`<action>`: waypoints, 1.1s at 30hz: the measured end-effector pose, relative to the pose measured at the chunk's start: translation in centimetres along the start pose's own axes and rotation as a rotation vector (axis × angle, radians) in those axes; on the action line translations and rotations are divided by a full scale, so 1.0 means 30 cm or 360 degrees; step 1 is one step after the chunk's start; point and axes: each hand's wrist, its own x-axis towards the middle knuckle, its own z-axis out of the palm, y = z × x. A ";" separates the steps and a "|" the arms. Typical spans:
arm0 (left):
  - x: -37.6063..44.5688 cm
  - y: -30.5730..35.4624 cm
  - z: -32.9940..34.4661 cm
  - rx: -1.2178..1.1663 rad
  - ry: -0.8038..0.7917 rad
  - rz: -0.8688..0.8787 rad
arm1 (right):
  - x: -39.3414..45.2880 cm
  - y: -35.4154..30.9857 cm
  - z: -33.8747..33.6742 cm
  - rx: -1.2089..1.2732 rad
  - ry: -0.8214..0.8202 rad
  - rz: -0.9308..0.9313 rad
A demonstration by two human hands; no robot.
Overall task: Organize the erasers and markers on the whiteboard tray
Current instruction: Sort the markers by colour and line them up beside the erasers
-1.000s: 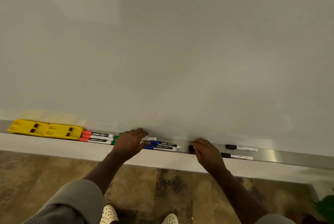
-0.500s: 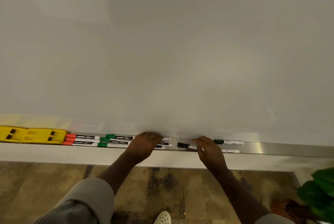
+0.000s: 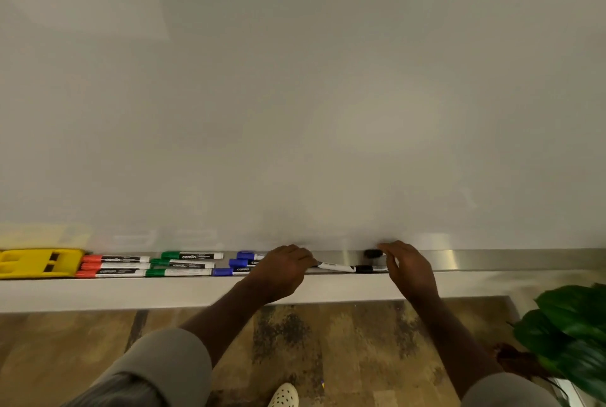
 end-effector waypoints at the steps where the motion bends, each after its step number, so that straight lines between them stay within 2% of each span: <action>1: 0.034 0.018 0.014 0.0026 -0.0043 0.0022 | -0.006 0.026 -0.010 -0.0049 -0.0055 -0.0043; 5: 0.130 0.074 0.065 0.0216 -0.0193 0.0022 | -0.026 0.087 -0.030 -0.0218 -0.0369 -0.0295; 9: 0.168 0.098 0.094 0.0345 -0.0285 -0.0017 | -0.024 0.092 -0.018 -0.0335 -0.0568 -0.0367; 19: 0.186 0.102 0.120 0.0368 -0.0271 -0.0091 | 0.017 0.128 -0.030 -0.0205 -0.0545 -0.0244; 24: 0.190 0.108 0.106 0.0366 -0.0294 -0.0139 | 0.007 0.166 -0.079 -0.0062 -0.0349 -0.0140; 28: 0.184 0.098 0.094 0.0409 -0.0340 -0.0136 | 0.024 0.183 -0.099 -0.0304 -0.0274 0.0053; 33: 0.162 0.088 0.092 0.0501 -0.0447 -0.0178 | 0.043 0.178 -0.078 -0.0601 -0.0459 0.0146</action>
